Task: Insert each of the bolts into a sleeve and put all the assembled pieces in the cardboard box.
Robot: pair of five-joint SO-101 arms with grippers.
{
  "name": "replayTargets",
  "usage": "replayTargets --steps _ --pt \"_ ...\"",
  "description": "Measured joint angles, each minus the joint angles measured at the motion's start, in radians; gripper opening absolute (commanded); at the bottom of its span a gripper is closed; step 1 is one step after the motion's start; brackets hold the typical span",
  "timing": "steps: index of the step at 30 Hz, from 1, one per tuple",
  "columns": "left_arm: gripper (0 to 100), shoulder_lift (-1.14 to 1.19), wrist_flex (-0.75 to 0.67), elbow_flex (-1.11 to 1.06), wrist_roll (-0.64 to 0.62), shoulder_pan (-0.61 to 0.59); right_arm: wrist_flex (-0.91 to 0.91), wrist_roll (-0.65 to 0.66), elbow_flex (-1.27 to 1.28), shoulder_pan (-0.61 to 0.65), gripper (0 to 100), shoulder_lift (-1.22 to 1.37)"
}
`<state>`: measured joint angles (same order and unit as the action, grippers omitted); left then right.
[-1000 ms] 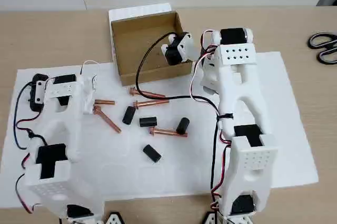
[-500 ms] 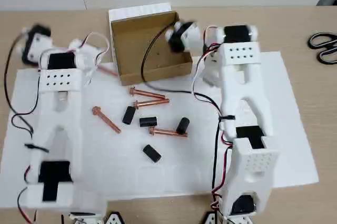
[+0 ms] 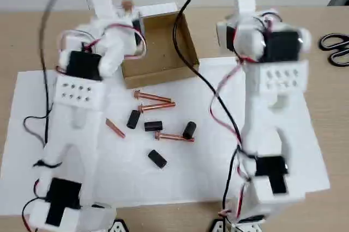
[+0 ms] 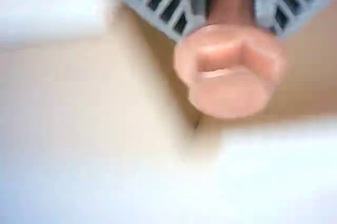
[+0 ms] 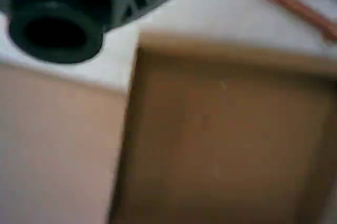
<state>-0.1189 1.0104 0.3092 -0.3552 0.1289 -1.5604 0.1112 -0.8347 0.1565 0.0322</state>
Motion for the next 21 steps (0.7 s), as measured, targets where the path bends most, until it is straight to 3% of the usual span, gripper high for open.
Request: replayTargets --steps 4,10,21 --pt "1 -0.064 -0.021 0.123 -0.064 0.055 0.071 -0.100 0.060 0.066 0.6 -0.138" --pt "1 -0.097 -0.005 0.146 0.017 0.213 0.345 -0.140 0.351 0.130 0.6 -0.181" --pt "1 -0.132 -0.012 0.146 0.025 0.203 0.933 -0.141 1.232 0.207 0.3 -0.692"
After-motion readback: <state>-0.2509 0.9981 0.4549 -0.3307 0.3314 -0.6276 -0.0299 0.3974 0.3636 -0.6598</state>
